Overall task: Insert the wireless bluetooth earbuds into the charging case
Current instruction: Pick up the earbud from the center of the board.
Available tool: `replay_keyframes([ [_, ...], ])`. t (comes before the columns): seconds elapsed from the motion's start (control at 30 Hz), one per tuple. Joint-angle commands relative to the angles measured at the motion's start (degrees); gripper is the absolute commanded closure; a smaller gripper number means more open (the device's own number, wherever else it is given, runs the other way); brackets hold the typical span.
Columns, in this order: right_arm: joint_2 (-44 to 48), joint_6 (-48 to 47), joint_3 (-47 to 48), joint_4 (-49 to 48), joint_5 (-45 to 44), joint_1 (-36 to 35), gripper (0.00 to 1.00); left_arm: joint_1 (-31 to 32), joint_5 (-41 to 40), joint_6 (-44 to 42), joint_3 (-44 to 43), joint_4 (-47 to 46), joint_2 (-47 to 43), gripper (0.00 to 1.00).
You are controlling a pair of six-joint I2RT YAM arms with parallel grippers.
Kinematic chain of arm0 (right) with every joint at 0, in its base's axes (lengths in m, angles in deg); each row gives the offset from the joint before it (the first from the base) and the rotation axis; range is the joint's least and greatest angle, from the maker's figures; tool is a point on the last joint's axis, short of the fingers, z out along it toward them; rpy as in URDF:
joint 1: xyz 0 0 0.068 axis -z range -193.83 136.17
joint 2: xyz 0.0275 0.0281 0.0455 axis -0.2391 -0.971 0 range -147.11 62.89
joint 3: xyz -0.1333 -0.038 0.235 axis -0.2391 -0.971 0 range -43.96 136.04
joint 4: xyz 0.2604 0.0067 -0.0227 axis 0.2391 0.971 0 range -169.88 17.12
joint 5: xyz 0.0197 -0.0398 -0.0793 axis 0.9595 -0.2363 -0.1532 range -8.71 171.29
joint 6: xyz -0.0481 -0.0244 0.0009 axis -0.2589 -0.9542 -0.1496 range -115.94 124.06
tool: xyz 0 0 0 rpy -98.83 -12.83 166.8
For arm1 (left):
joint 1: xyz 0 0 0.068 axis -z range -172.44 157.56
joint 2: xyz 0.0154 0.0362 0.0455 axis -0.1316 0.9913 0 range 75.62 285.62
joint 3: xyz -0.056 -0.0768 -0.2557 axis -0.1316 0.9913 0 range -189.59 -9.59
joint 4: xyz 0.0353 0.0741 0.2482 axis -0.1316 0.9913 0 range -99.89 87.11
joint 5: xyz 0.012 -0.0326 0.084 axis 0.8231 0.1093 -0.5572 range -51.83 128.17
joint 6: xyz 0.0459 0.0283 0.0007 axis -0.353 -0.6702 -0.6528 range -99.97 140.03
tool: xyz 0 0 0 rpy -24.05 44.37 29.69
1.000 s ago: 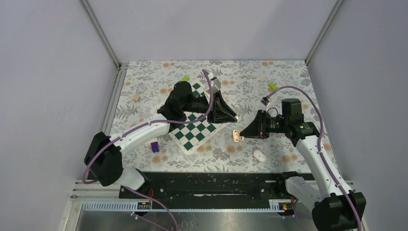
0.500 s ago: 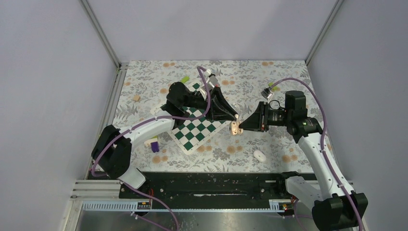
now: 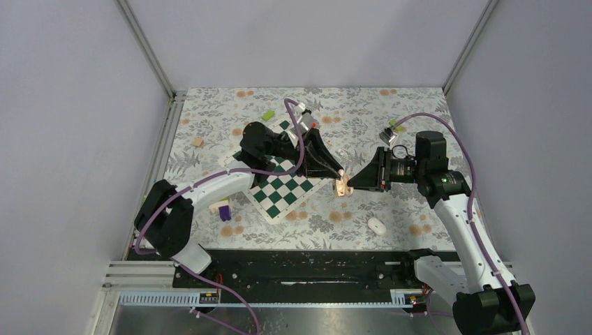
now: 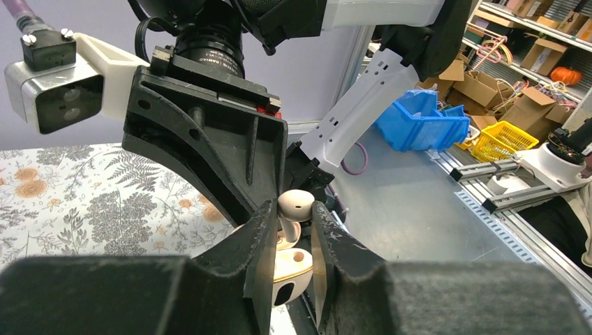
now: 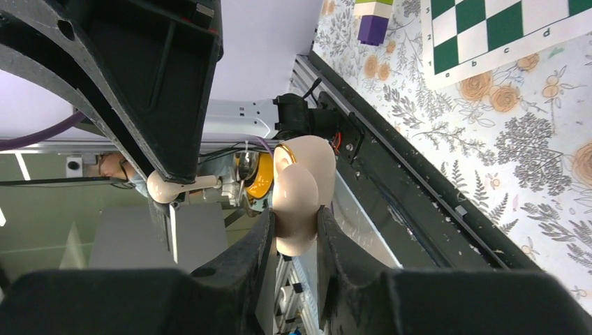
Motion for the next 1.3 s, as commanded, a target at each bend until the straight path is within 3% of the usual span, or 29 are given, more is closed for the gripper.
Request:
replay_keyframes([
  [0.0, 0.92, 3.4, 2.1, -1.3, 3.74, 0.16, 1.0, -0.32, 2.7, 3.44, -1.12, -9.89, 1.21, 1.0],
  [0.2, 1.47, 8.03, 1.54, -4.43, 3.53, 0.18, 1.0, -0.48, 3.64, 16.98, -4.16, -25.01, 5.95, 1.0],
  [0.27, 1.65, 10.29, 0.87, -6.24, 3.52, 0.19, 1.0, -0.47, 4.2, 18.68, -4.96, -25.93, 7.27, 1.0],
  [0.8, 1.8, 14.1, 0.84, -7.57, 4.2, 0.15, 1.0, -1.18, 5.08, 16.83, -5.25, -25.59, 6.7, 1.0],
  [1.27, 3.63, 18.13, -0.26, -7.7, 3.73, 0.18, 1.0, -2.27, 9.51, 17.49, -17.68, -24.69, 11.19, 1.0],
])
